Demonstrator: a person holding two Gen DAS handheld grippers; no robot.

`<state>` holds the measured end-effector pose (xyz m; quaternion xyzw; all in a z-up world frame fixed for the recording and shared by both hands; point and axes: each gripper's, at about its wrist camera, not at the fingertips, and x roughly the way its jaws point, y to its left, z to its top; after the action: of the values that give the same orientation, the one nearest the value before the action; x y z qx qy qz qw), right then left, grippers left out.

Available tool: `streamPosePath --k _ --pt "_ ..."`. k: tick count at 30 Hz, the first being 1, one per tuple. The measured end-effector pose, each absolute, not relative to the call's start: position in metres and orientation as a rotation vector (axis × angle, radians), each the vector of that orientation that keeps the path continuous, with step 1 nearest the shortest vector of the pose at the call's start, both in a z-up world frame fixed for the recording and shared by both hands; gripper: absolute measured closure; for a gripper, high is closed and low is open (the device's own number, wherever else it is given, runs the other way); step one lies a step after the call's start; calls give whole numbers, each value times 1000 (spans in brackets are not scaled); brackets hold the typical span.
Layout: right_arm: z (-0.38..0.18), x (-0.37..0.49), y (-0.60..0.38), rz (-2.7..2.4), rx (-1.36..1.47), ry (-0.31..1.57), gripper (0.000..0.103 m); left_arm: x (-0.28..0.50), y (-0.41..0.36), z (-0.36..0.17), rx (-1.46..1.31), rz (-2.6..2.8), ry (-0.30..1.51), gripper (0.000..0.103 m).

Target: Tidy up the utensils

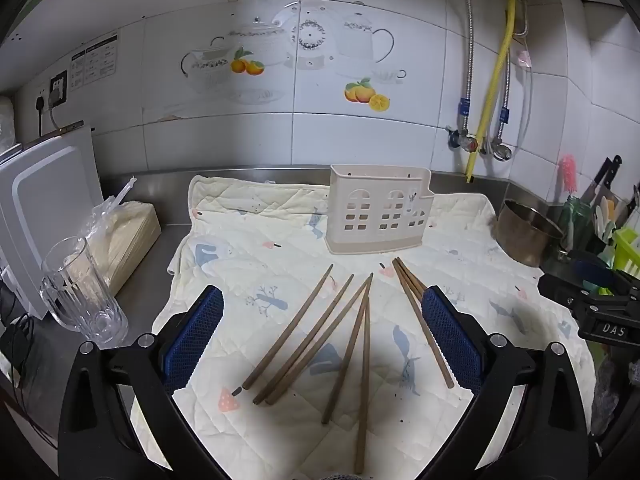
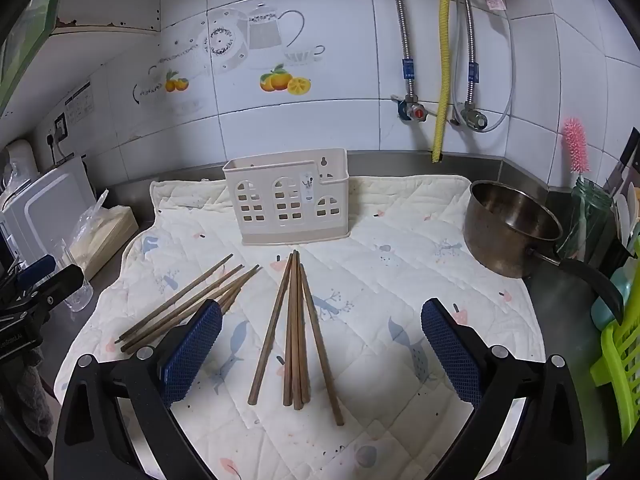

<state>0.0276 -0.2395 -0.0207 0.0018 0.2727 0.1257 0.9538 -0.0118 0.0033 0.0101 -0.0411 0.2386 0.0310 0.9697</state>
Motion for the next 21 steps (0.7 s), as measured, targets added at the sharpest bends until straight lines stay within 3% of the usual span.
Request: streamPosePath --k 21 --pt "-18 28 -237 258 9 541 6 -15 2 11 -72 65 472 5"
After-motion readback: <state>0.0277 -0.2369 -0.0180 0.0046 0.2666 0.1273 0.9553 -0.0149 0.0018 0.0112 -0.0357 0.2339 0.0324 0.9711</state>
